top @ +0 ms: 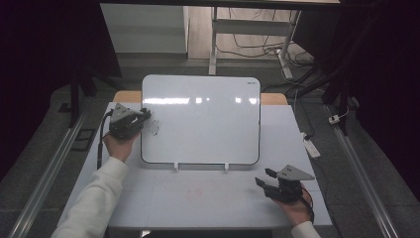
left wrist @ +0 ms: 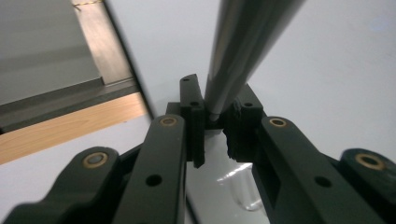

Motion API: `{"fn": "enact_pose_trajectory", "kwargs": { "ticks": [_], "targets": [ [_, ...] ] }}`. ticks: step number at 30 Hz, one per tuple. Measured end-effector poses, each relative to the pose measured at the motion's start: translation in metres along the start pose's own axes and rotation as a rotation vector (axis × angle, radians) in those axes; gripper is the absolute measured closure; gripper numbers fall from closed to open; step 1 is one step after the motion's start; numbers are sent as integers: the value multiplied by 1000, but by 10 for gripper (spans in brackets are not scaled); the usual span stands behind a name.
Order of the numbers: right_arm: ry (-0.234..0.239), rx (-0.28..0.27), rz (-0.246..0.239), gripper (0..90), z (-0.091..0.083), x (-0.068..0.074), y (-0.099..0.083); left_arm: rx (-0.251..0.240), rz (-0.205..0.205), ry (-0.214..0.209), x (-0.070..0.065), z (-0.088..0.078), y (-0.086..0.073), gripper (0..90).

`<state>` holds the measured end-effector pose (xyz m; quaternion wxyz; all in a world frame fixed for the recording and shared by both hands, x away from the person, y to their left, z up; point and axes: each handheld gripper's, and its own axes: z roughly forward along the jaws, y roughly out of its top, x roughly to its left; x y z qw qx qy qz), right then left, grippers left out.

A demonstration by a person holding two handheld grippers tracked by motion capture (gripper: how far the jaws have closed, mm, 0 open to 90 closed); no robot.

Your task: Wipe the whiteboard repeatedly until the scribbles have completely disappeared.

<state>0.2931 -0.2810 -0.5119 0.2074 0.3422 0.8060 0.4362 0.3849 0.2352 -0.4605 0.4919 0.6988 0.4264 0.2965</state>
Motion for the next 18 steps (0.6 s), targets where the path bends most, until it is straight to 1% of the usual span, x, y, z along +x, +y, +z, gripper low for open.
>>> {"fn": "enact_pose_trajectory", "kwargs": {
  "ticks": [2, 4, 6, 8, 10, 11, 12, 13, 15, 17, 18],
  "targets": [
    [1, 1, -1, 444, 1, 1, 0, 2, 12, -27, -10, 4, -2, 782],
    [1, 3, -2, 444, 1, 1, 0, 5, 35, -48, -21, 9, -4, 782],
    [0, 3, 0, 443, 1, 1, 0, 4, 42, -61, -29, 12, -3, 782],
    [-1, 2, 0, 443, 0, 0, 0, 2, 53, -53, -29, 14, 0, 782],
    [-3, -1, 3, 443, -1, 0, 0, -7, 30, -42, -24, 14, 3, 782],
    [-3, -2, 3, 443, -1, 0, 0, -15, 0, -41, -19, 13, 4, 782],
    [-4, -4, 2, 443, -2, -1, 0, -16, -15, -49, -17, 14, 5, 782],
    [-4, -4, 3, 443, -2, -1, 0, -14, -12, -43, -19, 14, 4, 782],
    [-4, -3, 4, 443, -1, -1, 0, 3, 26, -54, -27, 15, 2, 782],
    [0, -1, 1, 443, -1, -1, 0, 13, 67, -56, -34, 14, -2, 782],
    [0, 0, 0, 443, 0, -1, -1, 16, 73, -61, -36, 13, -5, 782]
  ]
}}
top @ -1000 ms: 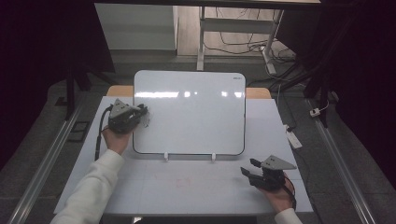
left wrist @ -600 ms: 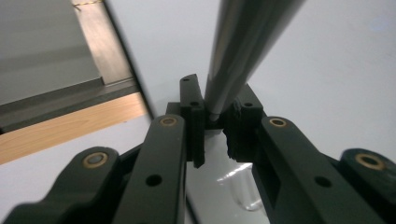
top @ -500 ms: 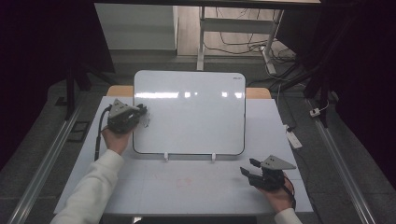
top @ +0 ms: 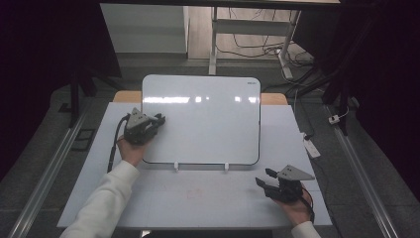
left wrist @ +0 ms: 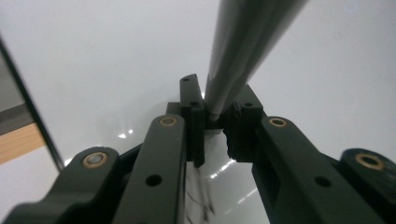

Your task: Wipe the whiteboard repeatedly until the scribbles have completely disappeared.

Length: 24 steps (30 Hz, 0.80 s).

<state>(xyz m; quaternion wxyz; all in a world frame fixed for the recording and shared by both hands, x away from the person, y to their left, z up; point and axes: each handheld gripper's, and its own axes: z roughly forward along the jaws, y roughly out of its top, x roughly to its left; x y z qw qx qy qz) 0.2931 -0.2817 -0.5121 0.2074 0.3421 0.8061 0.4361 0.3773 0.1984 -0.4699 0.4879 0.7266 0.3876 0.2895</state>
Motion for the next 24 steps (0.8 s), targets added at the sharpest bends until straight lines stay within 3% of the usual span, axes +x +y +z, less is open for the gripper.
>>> {"fn": "enact_pose_trajectory", "kwargs": {
  "ticks": [3, 5, 9, 18, 21, 24],
  "targets": [
    [0, 2, -1, 443, 1, 0, 0, 3, 3, -8, 0, -1, -2, 782],
    [0, 2, -2, 443, 0, 1, 0, -1, 2, 19, 4, -1, 4, 782],
    [-3, -2, 0, 443, 0, 1, 1, -10, -31, 30, 16, -2, 9, 782],
    [3, 6, -5, 443, 2, 1, 0, 20, 2, -17, 2, -18, -24, 782],
    [2, 2, -5, 443, 2, 1, 1, 17, 10, 1, 5, -16, -18, 782],
    [1, 4, -6, 443, 2, 2, 1, -1, -22, 14, 15, -12, -8, 782]
  ]
}}
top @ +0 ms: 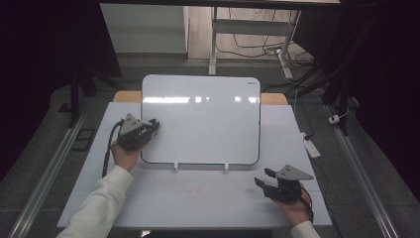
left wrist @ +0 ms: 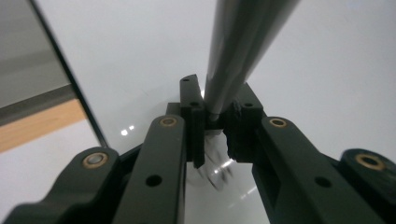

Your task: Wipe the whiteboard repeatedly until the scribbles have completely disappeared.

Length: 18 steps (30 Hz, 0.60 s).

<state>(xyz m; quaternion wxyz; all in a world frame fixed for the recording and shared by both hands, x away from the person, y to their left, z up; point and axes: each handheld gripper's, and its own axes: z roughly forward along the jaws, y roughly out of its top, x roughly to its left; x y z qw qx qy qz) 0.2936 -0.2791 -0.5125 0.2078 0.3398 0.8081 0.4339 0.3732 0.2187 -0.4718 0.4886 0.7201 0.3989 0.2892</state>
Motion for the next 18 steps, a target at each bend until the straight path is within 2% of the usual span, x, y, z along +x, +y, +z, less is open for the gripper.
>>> {"fn": "enact_pose_trajectory", "kwargs": {
  "ticks": [2, 5, 7, 11, 14, 18],
  "targets": [
    [0, 2, 3, 443, 0, 0, -1, -3, -9, 3, 4, 2, 5, 782],
    [1, 2, 7, 443, 0, -1, -1, 1, 1, 3, 2, 3, 6, 782],
    [2, 3, 6, 443, 0, -2, -2, 8, 6, -10, -3, 2, 2, 782],
    [4, 3, 1, 443, 1, 0, -1, 28, 45, -22, -14, 0, -9, 782],
    [3, 1, 2, 442, 1, 0, 0, 22, 36, -19, -12, 0, -7, 782],
    [0, -1, 2, 443, 0, 0, 0, 8, 13, -3, -4, 5, 6, 782]
  ]
}}
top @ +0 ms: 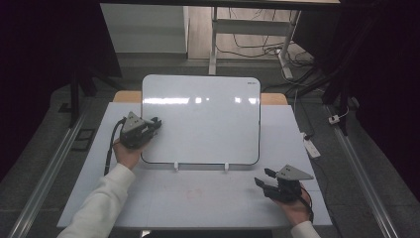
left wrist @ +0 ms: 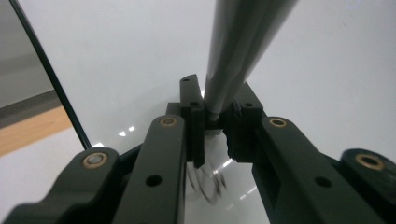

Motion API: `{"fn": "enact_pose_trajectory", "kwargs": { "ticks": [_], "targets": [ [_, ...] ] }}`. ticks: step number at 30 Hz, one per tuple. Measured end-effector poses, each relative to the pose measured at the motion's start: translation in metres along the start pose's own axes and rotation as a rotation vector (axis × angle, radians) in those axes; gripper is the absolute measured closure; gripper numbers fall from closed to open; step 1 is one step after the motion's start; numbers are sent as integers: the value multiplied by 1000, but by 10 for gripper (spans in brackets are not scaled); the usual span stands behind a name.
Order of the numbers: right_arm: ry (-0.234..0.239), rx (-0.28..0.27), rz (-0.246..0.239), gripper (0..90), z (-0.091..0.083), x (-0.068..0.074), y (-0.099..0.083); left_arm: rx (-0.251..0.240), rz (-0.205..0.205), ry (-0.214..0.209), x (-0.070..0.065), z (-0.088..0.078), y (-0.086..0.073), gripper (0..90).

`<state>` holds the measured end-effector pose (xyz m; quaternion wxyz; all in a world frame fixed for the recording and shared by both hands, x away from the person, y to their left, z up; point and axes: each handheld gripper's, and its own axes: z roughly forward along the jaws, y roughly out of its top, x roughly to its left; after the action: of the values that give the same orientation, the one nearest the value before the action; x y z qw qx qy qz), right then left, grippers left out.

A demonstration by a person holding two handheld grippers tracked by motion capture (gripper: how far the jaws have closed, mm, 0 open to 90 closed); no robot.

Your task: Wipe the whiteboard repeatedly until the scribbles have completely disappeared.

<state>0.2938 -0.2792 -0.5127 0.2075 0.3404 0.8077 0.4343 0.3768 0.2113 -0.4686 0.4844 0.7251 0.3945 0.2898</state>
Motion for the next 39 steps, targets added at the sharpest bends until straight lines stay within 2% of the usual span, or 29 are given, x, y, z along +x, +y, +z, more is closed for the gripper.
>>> {"fn": "enact_pose_trajectory", "kwargs": {
  "ticks": [3, 6, 9, 12, 17, 20, 23, 24, 26, 29, 30, 32, 33, 35, 37, 39],
  "targets": [
    [2, 1, 1, 442, 0, 0, 0, 2, 5, 10, 0, 2, 3, 782],
    [3, 1, 1, 442, 0, 0, -1, 7, 1, -9, -3, -1, -3, 782],
    [4, 2, 0, 442, 1, 0, -1, 16, 19, -15, -9, -3, -10, 782],
    [4, 3, -1, 442, 1, 1, 0, 17, 21, -12, -7, -1, -6, 782],
    [2, 1, -3, 442, 1, 1, 0, 0, -10, 41, 9, -3, 6, 782],
    [5, 5, 0, 442, 2, 0, -1, -9, -56, 59, 24, -12, 1, 782],
    [6, 6, 0, 442, 2, 0, -1, -9, -70, 64, 29, -18, -5, 782],
    [7, 7, 1, 442, 2, 0, -1, -9, -68, 64, 28, -18, -7, 782],
    [8, 7, -2, 442, 3, 1, 0, -8, -68, 37, 23, -15, -8, 782],
    [8, 5, -4, 442, 3, 2, 1, 12, 4, 23, 7, -9, -7, 782],
    [7, 5, -4, 441, 3, 2, 1, 10, 11, 25, 6, -8, -5, 782],
    [7, 4, 0, 442, 3, 1, 1, 3, -9, 23, 10, -7, -3, 782],
    [6, 4, 0, 441, 3, 1, 0, -3, -22, 39, 14, -8, -2, 782],
    [7, 3, 0, 441, 2, 1, 0, -19, -70, 52, 24, -11, -1, 782],
    [6, 1, 1, 441, 1, 1, 0, -19, -77, 57, 27, -13, -1, 782],
    [8, 1, 2, 441, 2, 0, 0, -11, -67, 42, 20, -10, -2, 782]
  ]
}}
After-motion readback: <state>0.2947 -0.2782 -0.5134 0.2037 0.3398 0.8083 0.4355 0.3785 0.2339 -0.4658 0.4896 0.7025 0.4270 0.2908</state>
